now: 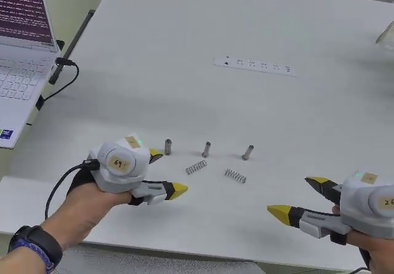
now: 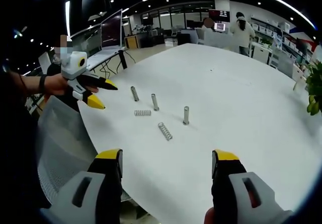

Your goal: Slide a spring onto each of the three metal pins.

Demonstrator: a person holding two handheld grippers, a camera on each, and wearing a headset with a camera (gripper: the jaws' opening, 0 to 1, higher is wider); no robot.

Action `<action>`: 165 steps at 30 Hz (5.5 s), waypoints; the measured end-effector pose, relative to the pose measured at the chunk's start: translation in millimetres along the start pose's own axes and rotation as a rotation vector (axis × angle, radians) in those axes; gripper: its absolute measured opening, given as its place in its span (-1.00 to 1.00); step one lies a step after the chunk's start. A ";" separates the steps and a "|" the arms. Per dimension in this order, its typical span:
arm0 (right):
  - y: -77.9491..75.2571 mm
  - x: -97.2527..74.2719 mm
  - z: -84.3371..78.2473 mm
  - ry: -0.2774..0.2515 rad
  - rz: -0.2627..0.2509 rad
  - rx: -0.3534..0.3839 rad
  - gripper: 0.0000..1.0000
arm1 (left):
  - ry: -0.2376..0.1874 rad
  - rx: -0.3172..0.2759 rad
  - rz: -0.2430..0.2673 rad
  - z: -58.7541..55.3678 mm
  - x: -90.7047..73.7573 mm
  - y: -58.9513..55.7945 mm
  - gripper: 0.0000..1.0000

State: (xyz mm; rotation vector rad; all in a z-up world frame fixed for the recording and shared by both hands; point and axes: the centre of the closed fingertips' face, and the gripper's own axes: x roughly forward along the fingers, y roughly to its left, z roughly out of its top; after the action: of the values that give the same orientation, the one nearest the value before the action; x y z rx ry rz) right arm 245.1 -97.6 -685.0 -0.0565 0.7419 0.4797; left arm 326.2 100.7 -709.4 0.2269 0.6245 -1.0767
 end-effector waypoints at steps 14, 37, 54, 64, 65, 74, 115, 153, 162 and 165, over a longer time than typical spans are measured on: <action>-3.0 -1.8 1.0 -0.004 -0.004 0.006 0.43 | 0.032 0.002 -0.015 -3.0 28.3 3.3 -0.10; -4.9 -2.4 1.6 0.002 0.001 0.006 0.40 | 0.068 -0.044 0.001 -13.2 65.2 9.5 -0.48; -7.9 -6.6 -2.3 0.008 -0.008 0.018 0.38 | 0.104 -0.058 0.025 -25.3 80.4 16.2 -0.68; -7.9 -8.0 -5.5 0.015 -0.009 0.023 0.36 | 0.115 -0.074 0.026 -29.7 86.5 16.6 -0.79; -8.2 -8.3 -5.9 0.016 -0.009 0.024 0.36 | 0.116 -0.075 0.025 -30.2 86.9 16.4 -0.79; -7.2 -8.3 -8.2 0.015 -0.008 0.030 0.35 | 0.116 -0.067 0.045 -31.9 89.5 20.6 -0.93; 11.4 6.1 -4.0 0.003 0.048 0.013 0.31 | 0.126 -0.044 0.056 -50.0 34.6 9.2 -0.95; 23.2 13.7 1.7 0.010 0.092 -0.020 0.28 | 0.221 -0.011 0.090 -98.2 4.0 10.8 -0.94; 24.4 13.6 -0.4 0.014 0.093 -0.020 0.28 | 0.212 -0.009 0.101 -94.3 7.6 11.8 -0.87; 25.6 14.2 -1.3 0.017 0.096 -0.023 0.28 | 0.212 0.016 0.104 -93.1 9.3 10.8 -0.94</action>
State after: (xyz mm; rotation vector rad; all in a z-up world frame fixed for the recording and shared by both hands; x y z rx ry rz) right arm 242.0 -69.4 -692.4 -0.0470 0.7584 0.5797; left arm 304.7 142.1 -791.2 0.3869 0.7860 -0.9645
